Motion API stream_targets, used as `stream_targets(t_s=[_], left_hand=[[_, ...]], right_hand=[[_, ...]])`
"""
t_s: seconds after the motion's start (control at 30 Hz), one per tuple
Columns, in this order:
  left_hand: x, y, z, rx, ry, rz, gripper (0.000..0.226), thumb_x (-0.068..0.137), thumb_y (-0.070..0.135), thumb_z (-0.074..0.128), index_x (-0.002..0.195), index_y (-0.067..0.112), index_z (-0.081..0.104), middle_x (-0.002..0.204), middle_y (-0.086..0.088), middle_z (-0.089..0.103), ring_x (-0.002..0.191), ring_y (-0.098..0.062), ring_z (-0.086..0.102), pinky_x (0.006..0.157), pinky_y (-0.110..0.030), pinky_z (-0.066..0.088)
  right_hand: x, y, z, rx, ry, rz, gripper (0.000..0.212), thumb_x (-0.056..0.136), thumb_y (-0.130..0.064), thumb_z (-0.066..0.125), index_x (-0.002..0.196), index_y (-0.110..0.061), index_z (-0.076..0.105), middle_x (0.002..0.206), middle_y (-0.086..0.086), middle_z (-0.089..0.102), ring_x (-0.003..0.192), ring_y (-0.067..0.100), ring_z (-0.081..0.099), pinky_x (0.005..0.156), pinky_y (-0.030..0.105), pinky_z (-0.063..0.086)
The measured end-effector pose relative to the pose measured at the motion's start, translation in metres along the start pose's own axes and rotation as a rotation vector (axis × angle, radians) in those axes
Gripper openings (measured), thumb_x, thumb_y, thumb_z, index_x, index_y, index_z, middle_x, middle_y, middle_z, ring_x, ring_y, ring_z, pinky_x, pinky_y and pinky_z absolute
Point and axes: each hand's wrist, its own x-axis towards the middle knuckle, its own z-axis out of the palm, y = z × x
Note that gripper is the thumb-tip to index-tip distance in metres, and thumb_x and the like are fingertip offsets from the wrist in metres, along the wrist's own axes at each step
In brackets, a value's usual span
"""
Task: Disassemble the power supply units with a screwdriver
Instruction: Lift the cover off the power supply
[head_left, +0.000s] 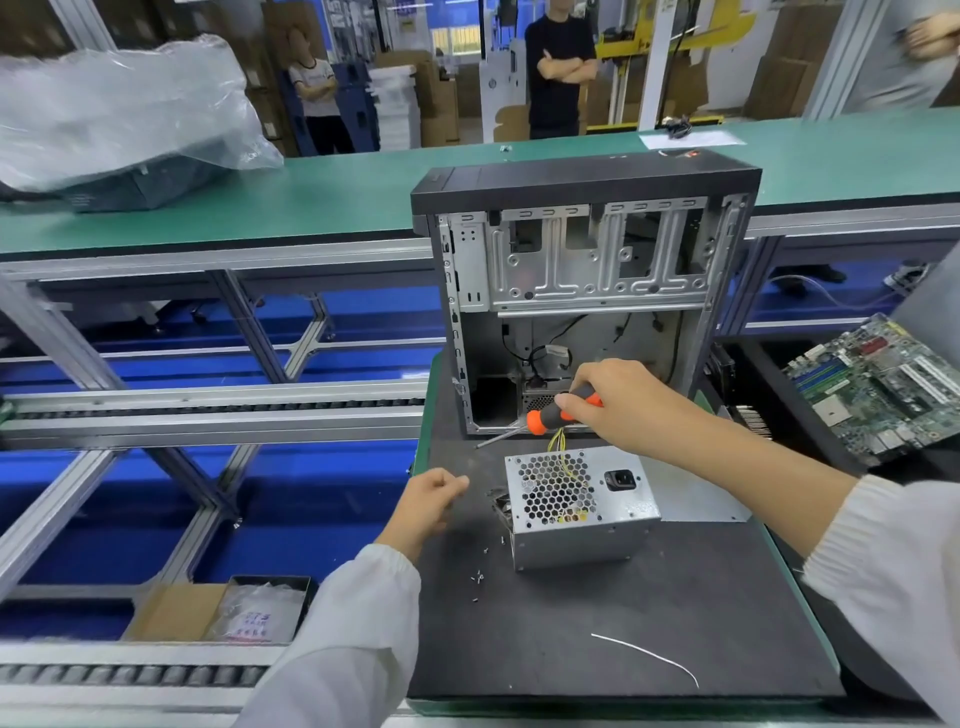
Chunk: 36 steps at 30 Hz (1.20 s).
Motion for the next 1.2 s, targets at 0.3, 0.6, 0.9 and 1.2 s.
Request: stream_targets(t_s=[0.3,0.6,0.9,1.2], left_hand=[[0.001,-0.028,0.039,0.716,-0.082,0.084,0.022,0.08,0.032,0.075,0.087,0.024,0.056,0.087,0.008,0.06,0.094,-0.019,0.06,0.075,-0.028,0.044],[0.007,-0.036,0.043,0.876,-0.104,0.189,0.025,0.089,0.034,0.065,0.107,0.017,0.06,0.112,-0.001,0.068,0.107,-0.025,0.061,0.081,-0.032,0.046],[-0.006,-0.037,0.028,0.797,-0.106,0.155,0.03,0.092,0.017,0.063,0.068,0.017,0.045,0.086,-0.008,0.052,0.083,-0.025,0.053,0.07,-0.024,0.035],[-0.022,-0.034,0.013,0.647,-0.085,0.14,0.015,0.095,0.002,0.053,0.09,0.003,0.068,0.098,-0.011,0.072,0.084,-0.016,0.06,0.076,-0.016,0.041]], right_hand=[[0.007,-0.003,0.009,-0.026,-0.012,0.004,0.036,0.096,-0.039,0.05,0.099,-0.006,0.062,0.087,0.008,0.059,0.082,0.026,0.059,0.066,0.034,0.047],[0.003,-0.003,0.016,-0.015,-0.016,-0.008,0.036,0.097,-0.039,0.05,0.097,-0.005,0.062,0.087,0.008,0.058,0.073,0.02,0.053,0.059,0.028,0.039],[-0.002,-0.006,0.018,0.007,0.017,-0.038,0.036,0.096,-0.038,0.051,0.096,-0.004,0.062,0.081,0.006,0.057,0.065,0.012,0.046,0.057,0.028,0.037],[-0.009,-0.01,0.021,0.042,-0.013,-0.069,0.036,0.096,-0.04,0.051,0.097,-0.006,0.062,0.088,0.01,0.061,0.077,0.022,0.055,0.067,0.035,0.046]])
